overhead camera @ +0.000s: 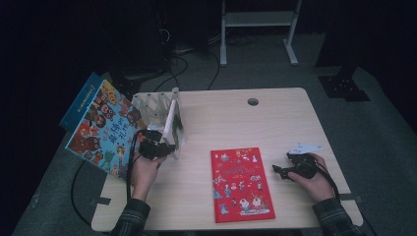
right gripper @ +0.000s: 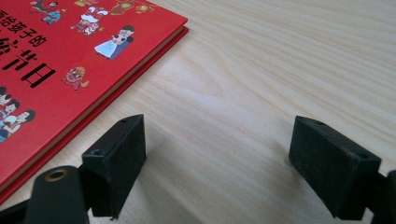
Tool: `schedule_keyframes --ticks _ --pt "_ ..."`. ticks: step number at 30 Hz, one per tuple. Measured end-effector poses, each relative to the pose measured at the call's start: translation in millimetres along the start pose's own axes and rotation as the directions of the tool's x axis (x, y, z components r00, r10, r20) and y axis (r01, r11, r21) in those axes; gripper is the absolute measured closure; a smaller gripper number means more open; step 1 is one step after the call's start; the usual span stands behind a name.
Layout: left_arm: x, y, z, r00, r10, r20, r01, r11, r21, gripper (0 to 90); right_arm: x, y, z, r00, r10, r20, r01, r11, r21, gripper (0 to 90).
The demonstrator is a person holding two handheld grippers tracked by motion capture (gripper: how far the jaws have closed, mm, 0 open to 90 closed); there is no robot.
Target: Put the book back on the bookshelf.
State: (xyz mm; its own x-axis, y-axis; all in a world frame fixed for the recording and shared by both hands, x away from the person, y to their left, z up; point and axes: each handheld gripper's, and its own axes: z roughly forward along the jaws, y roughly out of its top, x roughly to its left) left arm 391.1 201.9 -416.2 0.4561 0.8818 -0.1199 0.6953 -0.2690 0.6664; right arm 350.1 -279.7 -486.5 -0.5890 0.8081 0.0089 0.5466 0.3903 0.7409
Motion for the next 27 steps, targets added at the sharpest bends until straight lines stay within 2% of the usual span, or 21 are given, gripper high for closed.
schedule_keyframes --ticks 12,16,20,25,27 --pt "-18.3 11.8 15.4 0.9986 0.054 0.005 -0.053 0.9985 -0.01 60.0 0.7 0.3 0.4 1.0 -0.001 -0.003 0.001 1.0 -0.001 17.8" --pt "-21.7 14.1 16.5 0.9979 0.061 0.022 -0.06 0.9969 -0.051 54.5 0.9 0.2 0.4 1.0 -0.001 -0.004 0.001 1.0 -0.001 17.9" --pt "-24.1 15.5 15.2 0.9963 0.083 0.02 -0.082 0.9947 -0.062 46.9 1.5 0.2 0.3 1.0 -0.003 -0.005 0.003 1.0 0.0 17.8" --pt "-27.2 17.5 15.1 0.9949 0.098 0.025 -0.095 0.9918 -0.085 45.4 2.0 0.3 0.5 1.0 -0.006 -0.006 0.006 1.0 -0.002 17.9" --pt "-28.2 19.3 12.3 0.9942 0.107 0.017 -0.104 0.9881 -0.113 43.8 2.3 0.4 0.7 0.9999 -0.008 -0.007 0.008 1.0 -0.003 17.9"
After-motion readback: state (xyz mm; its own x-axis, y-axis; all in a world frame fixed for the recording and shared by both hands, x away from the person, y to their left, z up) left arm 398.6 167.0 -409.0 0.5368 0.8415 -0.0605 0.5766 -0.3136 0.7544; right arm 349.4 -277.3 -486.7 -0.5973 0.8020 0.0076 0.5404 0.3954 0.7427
